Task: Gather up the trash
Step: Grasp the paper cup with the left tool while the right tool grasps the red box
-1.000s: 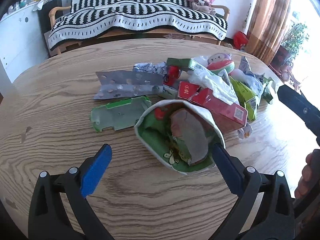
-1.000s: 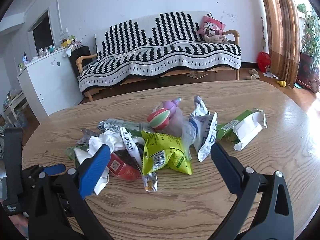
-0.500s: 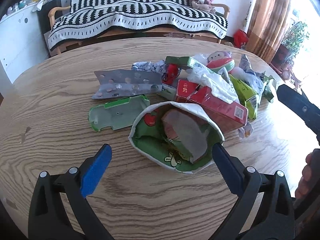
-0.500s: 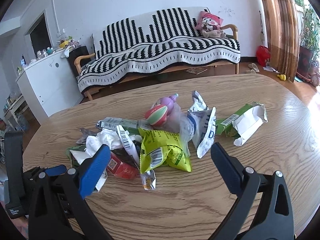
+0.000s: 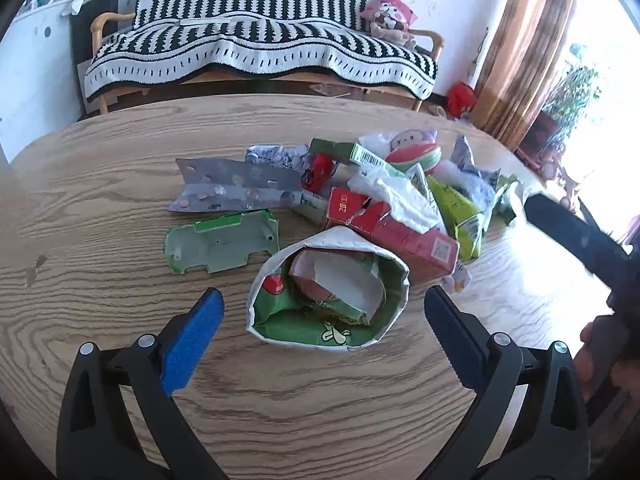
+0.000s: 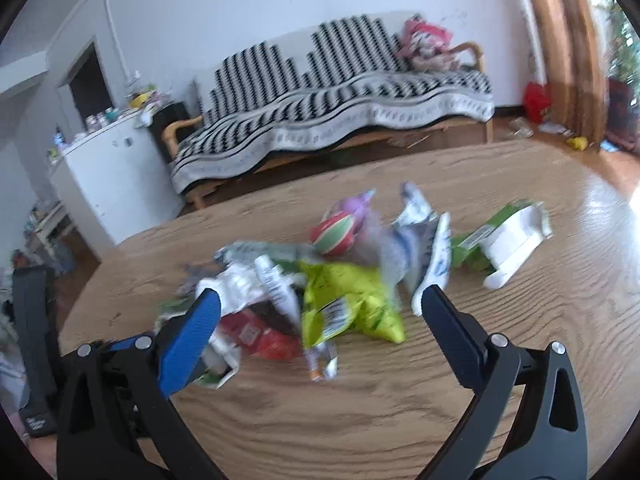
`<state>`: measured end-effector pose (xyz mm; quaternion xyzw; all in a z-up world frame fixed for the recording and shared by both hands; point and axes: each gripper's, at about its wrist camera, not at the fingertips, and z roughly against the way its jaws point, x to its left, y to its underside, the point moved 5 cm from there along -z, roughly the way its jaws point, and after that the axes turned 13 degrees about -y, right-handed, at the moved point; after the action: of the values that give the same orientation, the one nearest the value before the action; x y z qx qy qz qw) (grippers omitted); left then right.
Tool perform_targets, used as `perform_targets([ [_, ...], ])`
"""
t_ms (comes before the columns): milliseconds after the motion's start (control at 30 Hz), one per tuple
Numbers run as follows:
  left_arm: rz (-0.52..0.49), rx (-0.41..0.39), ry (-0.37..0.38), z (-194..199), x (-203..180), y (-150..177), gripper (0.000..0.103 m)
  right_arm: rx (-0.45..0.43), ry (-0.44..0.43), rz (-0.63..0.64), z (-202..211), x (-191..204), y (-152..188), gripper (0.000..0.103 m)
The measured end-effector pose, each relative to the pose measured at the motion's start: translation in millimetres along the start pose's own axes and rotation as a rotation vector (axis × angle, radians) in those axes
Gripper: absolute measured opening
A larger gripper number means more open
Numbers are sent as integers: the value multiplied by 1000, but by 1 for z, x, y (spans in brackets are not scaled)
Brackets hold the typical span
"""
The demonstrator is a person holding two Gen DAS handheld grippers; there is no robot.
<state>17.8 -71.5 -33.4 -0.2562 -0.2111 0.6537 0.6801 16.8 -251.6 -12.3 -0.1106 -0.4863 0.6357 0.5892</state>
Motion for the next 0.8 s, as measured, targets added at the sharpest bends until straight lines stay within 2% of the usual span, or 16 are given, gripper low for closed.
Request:
perform_targets([
  [100,-3,-6,20,3,-5,0,98,33,-53,49,-2,14,3,97],
  [233,-26,-6,38,4,-17,2,98,81,-12,201,-12,31,10,88],
  [367,-66,18,-14,-10,-25,6,98,141,-2,262,-28,32,15,80],
  [500,-105,44,-67,-23,-20,8,98,193,6,342,-39,31,19,78],
  [567,-119,40,-88,-25,-17,10,98,218,-39,345,-41,29,22,74],
  [600,-126,40,-95,-26,-13,9,98,225,-56,346,-42,29,23,73],
  [700,-110,34,-107,-26,4,7,98,213,-60,388,-39,29,21,60],
  [800,-66,46,-130,-29,25,4,98,192,-77,400,-36,32,19,58],
])
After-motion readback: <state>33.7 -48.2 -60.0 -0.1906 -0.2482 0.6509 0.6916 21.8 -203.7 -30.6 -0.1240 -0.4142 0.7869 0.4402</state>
